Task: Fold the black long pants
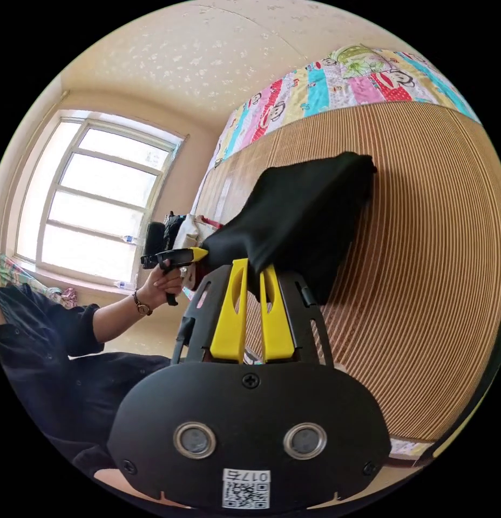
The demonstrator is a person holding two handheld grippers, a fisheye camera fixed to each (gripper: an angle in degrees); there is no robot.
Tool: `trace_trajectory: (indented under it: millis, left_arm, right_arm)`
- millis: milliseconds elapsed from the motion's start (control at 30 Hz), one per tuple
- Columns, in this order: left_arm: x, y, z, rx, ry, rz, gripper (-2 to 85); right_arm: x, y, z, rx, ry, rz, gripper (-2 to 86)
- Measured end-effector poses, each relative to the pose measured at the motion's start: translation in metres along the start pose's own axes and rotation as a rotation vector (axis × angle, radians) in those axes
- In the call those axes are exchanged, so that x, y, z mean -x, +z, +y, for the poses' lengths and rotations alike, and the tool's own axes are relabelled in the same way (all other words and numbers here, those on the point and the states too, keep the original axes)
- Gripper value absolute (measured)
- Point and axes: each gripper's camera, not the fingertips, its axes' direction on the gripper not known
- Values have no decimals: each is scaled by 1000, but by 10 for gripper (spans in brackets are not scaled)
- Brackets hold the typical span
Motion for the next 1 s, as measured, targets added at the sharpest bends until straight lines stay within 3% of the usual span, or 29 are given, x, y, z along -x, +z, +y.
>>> trace_trajectory:
  millis: [167,300,567,633,1000]
  left_arm:
    - [55,19,29,18,-142,-58,103]
    - [86,-15,9,-137,-193,5,145]
    - [137,12,-89,-78,-114,-2,183]
    - [134,29,-103,-29,-27,-92,177]
    - [141,45,-59,-111,75,-145,127]
  right_arm:
    - [-58,29,34,68,234,26,91]
    - [-80,2,22,-98,307,-27,134]
    - [-127,36,-68,-118,285,-100,180]
    - [-131,44,-81,-144,255,-126,184]
    - [-124,74,-72,-96,140,-220,154]
